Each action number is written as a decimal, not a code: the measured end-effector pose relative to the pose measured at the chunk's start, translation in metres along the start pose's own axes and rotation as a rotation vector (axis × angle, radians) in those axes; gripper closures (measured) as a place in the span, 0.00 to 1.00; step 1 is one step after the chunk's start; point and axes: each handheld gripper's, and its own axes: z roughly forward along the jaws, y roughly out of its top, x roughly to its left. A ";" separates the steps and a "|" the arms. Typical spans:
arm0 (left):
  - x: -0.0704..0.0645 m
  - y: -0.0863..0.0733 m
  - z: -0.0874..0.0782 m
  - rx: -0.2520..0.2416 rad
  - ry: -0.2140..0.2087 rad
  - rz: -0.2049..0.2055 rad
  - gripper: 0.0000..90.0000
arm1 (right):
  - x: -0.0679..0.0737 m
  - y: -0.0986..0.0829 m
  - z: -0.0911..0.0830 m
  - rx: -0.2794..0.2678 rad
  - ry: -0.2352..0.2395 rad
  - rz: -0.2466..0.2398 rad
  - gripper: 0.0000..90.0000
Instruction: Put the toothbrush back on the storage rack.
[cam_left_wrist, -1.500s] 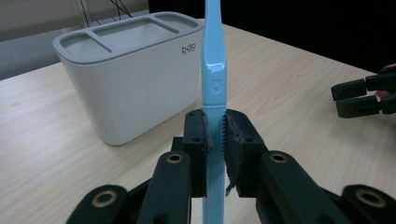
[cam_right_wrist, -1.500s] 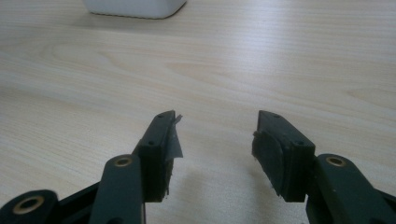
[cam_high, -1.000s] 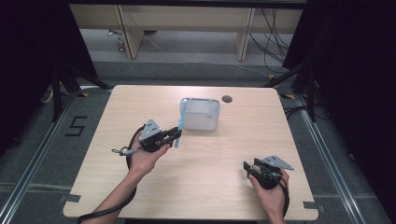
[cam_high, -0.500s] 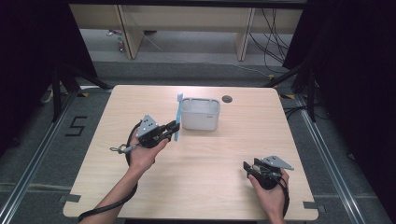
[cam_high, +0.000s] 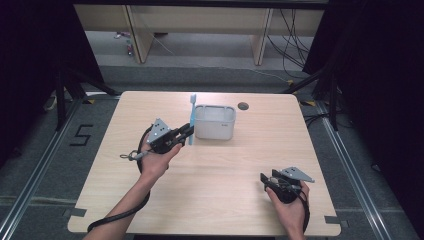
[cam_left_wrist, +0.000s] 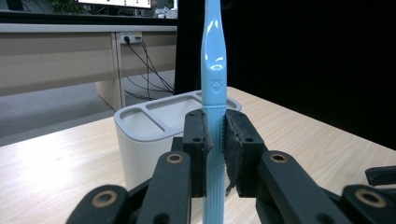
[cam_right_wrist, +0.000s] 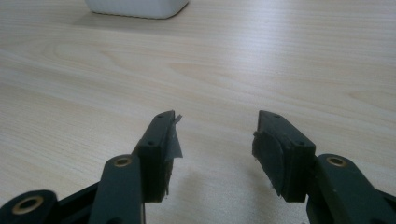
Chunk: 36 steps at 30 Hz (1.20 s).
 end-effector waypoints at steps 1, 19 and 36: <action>0.000 0.000 0.001 -0.004 0.001 0.000 0.88 | 0.000 0.000 0.000 0.001 0.000 -0.001 0.54; 0.006 0.011 0.011 -0.034 0.014 -0.001 0.87 | -0.002 0.000 -0.001 -0.012 -0.033 -0.038 0.53; 0.011 0.022 0.022 -0.048 0.033 0.009 0.87 | -0.001 -0.001 -0.002 -0.014 -0.016 -0.021 0.53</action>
